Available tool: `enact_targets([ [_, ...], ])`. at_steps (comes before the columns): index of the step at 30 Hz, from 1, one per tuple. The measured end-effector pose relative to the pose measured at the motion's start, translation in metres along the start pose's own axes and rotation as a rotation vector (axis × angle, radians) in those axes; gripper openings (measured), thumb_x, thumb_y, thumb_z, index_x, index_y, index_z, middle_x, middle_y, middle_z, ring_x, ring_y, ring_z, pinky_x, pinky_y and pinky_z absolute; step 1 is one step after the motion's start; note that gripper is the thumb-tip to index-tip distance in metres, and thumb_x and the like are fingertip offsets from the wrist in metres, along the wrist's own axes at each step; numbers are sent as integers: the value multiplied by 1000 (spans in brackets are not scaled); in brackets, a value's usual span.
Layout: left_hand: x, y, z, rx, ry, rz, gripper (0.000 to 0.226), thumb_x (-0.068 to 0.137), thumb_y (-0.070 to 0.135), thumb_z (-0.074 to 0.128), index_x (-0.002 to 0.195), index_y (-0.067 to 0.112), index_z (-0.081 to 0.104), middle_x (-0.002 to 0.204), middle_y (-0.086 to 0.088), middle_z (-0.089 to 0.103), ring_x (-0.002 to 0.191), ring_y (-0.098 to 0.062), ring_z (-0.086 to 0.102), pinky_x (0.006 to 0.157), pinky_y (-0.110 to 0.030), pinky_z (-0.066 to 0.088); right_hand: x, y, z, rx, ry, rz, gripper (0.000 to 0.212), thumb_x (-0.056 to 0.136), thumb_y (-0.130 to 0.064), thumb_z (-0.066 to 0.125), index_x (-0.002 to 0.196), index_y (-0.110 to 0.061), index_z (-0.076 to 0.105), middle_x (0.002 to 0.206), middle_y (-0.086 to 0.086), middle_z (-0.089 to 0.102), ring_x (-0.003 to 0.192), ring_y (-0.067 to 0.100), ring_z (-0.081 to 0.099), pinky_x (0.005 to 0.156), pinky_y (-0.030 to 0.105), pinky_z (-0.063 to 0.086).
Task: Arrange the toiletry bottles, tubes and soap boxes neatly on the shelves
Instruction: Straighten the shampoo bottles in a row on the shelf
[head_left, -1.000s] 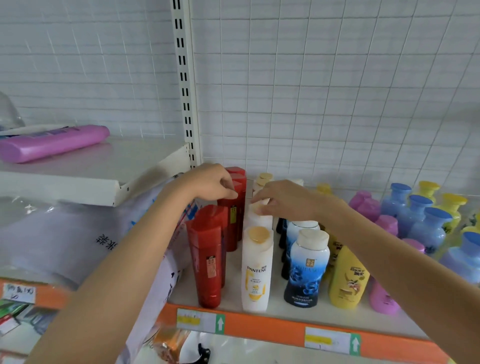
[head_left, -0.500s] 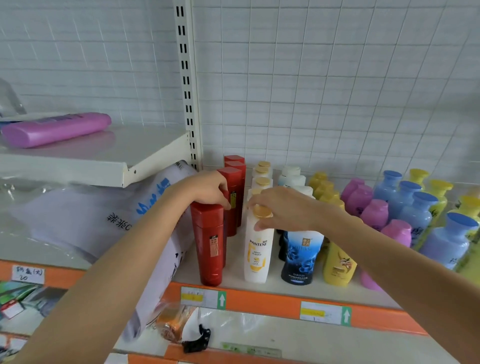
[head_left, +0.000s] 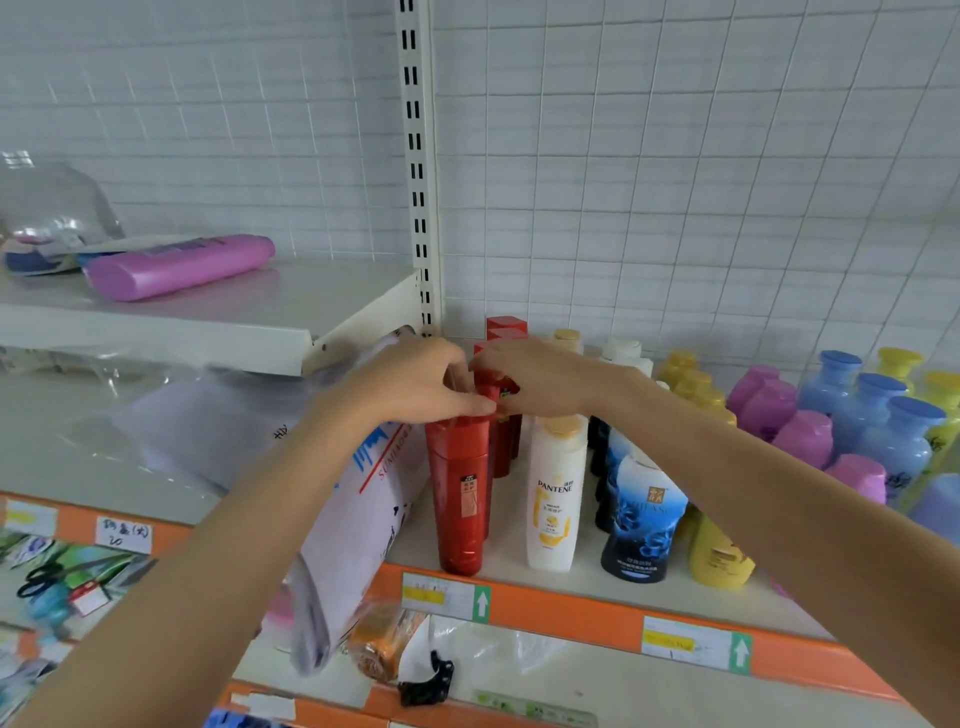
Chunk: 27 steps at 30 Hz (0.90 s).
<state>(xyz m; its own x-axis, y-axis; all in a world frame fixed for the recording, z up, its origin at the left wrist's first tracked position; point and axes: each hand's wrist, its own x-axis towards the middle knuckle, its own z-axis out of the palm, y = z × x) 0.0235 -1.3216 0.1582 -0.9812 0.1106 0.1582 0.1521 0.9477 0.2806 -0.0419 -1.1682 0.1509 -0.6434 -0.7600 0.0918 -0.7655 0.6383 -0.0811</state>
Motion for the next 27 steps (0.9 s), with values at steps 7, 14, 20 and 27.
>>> enact_targets([
  [7,-9,-5,14,10,16,49,44,68,37,78,103,17,60,99,1,54,90,-15,52,74,-28,43,21,7,11,101,-52,4,20,76,-23,70,84,-19,52,76,-8,54,70,8,49,58,17,32],
  [14,-13,-11,5,-35,-54,2,42,69,33,79,102,18,59,106,2,62,97,-12,55,85,-33,49,35,25,8,82,-35,71,38,72,-26,76,102,-10,60,85,-2,55,81,17,51,63,23,37],
  [20,-16,-10,3,-27,-71,20,49,72,27,77,114,16,55,104,4,55,95,-9,48,75,-22,41,40,33,4,16,-91,78,49,75,-30,73,118,-11,56,108,2,57,92,18,49,68,25,35],
  [27,-3,0,17,-31,42,97,42,71,29,77,109,16,64,92,4,55,84,-11,50,71,-23,36,40,34,5,25,-84,102,47,78,-31,71,120,-17,56,119,4,59,99,17,50,80,28,36],
])
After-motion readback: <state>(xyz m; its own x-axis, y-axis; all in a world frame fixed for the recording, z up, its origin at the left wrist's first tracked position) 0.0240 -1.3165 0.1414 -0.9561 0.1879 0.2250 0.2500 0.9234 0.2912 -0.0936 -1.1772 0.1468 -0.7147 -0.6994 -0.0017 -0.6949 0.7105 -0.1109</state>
